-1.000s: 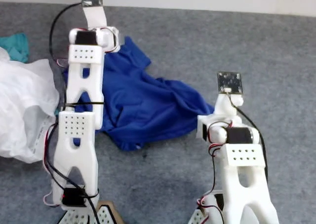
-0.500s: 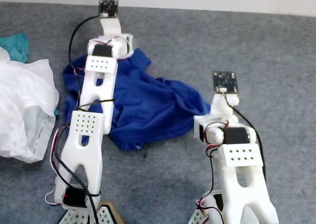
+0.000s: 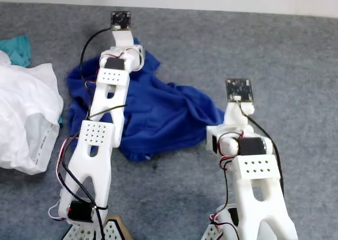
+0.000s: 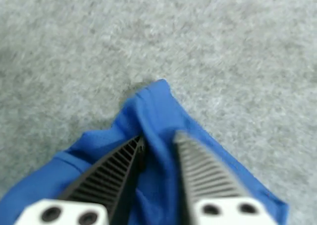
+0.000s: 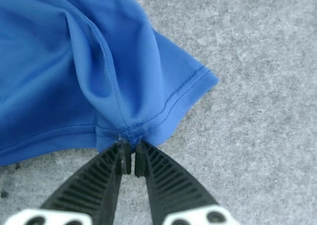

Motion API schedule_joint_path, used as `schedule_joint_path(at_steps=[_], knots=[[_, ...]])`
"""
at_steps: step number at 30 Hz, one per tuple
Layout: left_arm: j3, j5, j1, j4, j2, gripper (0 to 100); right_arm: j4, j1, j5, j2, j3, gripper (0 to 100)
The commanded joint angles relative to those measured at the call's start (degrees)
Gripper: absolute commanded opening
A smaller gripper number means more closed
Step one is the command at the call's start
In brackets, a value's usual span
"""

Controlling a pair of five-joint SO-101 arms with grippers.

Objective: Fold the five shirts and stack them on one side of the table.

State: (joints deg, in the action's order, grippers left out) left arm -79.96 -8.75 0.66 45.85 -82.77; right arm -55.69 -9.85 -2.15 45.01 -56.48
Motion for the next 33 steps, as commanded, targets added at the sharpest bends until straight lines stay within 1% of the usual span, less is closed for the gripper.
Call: schedule_joint_path(at_steps=[1,4,8,10,14,17,22,24,28,33], knots=[[-2.33,0.62,-0.22,-1.93,0.92,1,1.19,-1.01,0.53,1.54,0.66,0.5],[-6.46,0.53,-0.75,-1.32,1.45,1,1.27,-1.01,0.53,1.54,0.66,0.5],[-14.37,0.35,-1.98,5.98,4.26,1,3.74,-0.57,0.53,1.19,0.57,0.5],[-15.87,0.35,-2.68,9.58,6.81,1,5.14,0.75,0.53,1.19,0.66,0.5],[-15.34,0.26,-3.3,13.8,15.08,1,9.98,5.67,0.53,1.36,1.8,0.5],[-15.34,0.26,-3.3,15.65,20.35,1,12.97,10.24,0.79,1.01,5.85,0.5],[-15.34,0.26,-2.59,15.38,28.79,1,16.13,16.4,0.79,1.01,14.02,0.5],[-15.34,0.26,-2.24,13.8,31.6,1,16.66,18.15,0.79,1.01,17.27,0.5],[-15.34,0.26,-1.01,9.58,36.97,1,19.47,20.44,0.88,0.92,23.6,0.5],[-15.16,0.53,-0.13,7.12,43.74,1,25.71,21.76,0.97,0.84,29.23,0.5]])
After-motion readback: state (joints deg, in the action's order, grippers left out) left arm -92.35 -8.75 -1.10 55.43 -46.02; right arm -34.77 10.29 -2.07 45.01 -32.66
